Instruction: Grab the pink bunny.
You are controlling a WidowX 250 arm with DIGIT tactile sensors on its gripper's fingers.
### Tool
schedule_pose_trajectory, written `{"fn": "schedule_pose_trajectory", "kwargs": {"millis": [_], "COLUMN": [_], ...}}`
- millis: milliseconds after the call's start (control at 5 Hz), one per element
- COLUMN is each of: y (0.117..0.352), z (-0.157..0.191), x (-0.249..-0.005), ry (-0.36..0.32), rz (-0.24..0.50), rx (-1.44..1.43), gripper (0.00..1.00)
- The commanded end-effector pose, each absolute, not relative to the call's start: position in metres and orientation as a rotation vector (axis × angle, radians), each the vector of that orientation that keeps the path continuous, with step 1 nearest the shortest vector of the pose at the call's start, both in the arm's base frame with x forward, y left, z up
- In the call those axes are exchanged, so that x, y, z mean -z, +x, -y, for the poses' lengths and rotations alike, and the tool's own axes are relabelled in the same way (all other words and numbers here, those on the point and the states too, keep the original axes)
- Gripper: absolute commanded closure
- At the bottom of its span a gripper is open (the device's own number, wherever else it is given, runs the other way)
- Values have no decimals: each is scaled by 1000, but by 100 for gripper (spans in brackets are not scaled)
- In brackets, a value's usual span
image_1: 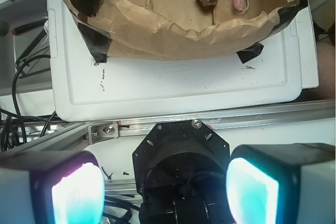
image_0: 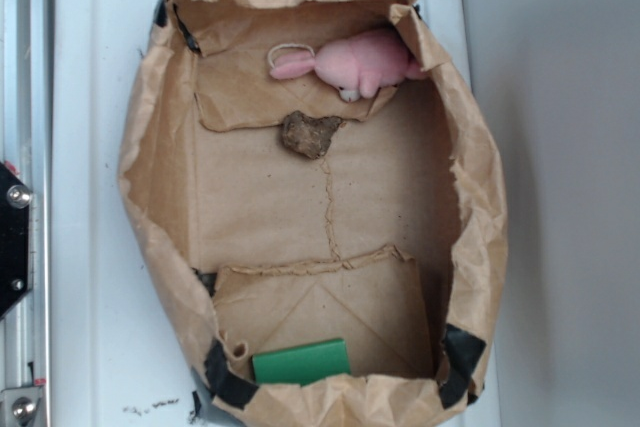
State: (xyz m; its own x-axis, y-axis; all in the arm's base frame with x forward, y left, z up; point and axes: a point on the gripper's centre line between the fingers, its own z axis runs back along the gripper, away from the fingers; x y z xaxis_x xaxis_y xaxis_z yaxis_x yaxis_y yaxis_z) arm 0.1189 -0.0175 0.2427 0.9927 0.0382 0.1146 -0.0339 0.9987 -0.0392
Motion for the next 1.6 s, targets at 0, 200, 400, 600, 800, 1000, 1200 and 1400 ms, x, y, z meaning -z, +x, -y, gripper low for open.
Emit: {"fn": "schedule_pose_trajectory", "kwargs": {"millis": [0, 200, 400, 600, 800, 1000, 1200, 1400], "y": [119, 164, 191, 208, 225, 246, 269, 269], "z": [17, 10, 1, -12, -26, -39, -49, -49], "x": [-243, -232, -224, -211, -196, -169, -154, -154], "ry": [-37, -25, -17, -17, -28, -31, -22, -22], "rz": [116, 214, 225, 257, 289, 293, 287, 287], "rx": [-36, -147, -228, -261, -296, -291, -284, -284], "gripper": [0, 0, 0, 0, 0, 0, 0, 0]}}
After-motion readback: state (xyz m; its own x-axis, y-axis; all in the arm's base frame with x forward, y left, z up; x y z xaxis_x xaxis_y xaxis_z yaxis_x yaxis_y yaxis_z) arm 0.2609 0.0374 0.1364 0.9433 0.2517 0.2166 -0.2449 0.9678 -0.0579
